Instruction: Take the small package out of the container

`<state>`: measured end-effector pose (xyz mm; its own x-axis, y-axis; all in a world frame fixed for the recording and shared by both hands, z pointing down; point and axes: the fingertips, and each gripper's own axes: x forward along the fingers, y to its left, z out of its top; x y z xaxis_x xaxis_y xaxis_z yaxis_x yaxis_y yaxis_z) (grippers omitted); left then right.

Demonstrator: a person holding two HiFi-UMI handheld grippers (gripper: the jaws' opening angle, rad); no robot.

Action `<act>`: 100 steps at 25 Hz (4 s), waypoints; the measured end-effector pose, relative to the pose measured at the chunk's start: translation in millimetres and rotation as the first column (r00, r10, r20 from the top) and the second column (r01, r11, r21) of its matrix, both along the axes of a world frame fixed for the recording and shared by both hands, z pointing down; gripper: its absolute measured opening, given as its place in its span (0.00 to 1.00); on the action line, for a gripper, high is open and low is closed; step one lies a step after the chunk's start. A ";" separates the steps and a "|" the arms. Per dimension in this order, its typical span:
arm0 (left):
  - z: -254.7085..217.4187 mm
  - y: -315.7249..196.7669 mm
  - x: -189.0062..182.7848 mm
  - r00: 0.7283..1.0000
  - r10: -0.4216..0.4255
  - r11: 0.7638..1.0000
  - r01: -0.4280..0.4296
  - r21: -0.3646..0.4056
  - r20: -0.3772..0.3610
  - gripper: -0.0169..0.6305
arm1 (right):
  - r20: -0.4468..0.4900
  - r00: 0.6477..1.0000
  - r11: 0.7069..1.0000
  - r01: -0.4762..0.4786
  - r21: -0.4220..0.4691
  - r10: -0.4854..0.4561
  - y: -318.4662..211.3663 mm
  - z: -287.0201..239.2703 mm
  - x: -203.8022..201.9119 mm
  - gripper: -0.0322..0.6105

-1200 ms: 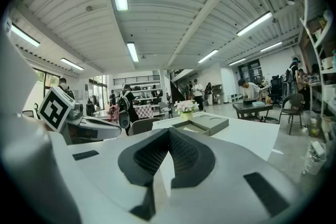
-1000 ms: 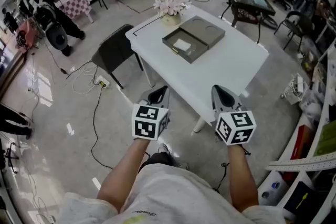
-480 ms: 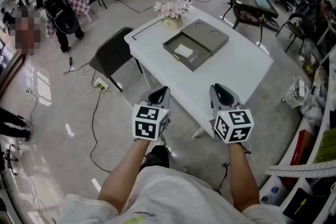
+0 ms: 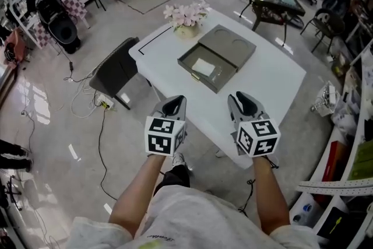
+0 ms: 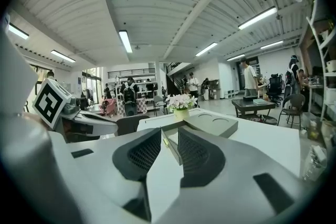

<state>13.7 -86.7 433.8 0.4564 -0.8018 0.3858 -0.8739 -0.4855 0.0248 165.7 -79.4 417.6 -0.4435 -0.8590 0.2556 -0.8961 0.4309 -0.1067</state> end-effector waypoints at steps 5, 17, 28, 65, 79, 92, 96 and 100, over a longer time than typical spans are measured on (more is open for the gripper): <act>5.8 -44.4 -7.2 0.999 0.054 0.998 -0.054 -0.019 0.001 0.03 | -0.020 0.999 0.999 -0.025 -0.030 0.025 -38.0 6.5 -11.8 0.23; 10.1 -128.5 -18.1 0.983 0.183 0.982 -0.184 -0.050 -0.023 0.03 | -0.104 0.994 0.991 -0.047 -0.129 0.033 -111.8 27.3 -32.7 0.30; 13.8 -179.6 -43.3 0.970 0.240 0.969 -0.242 -0.054 -0.043 0.03 | -0.202 0.973 0.956 0.051 -0.288 -0.113 -169.9 66.7 -55.1 0.32; 38.4 -271.9 -73.4 0.989 0.142 0.983 -0.145 -0.115 -0.034 0.03 | -0.275 0.813 0.743 0.261 -0.616 -0.513 -252.4 169.8 -92.2 0.35; 43.5 -278.0 -66.2 0.990 0.140 0.982 -0.142 -0.125 -0.026 0.03 | -0.256 0.839 0.765 0.259 -0.590 -0.481 -262.7 165.6 -87.2 0.16; 32.5 -269.6 -68.9 0.990 0.138 0.985 -0.138 -0.101 -0.009 0.03 | -0.250 0.868 0.808 0.245 -0.536 -0.430 -261.3 143.1 -84.1 0.07; 26.4 -265.2 -71.4 0.990 0.139 0.986 -0.139 -0.088 -0.005 0.03 | -0.258 0.880 0.832 0.229 -0.506 -0.399 -261.2 131.7 -82.2 0.07; 21.7 -258.8 -74.1 0.990 0.139 0.988 -0.139 -0.075 -0.004 0.03 | -0.266 0.897 0.864 0.204 -0.460 -0.354 -261.0 116.0 -78.6 0.07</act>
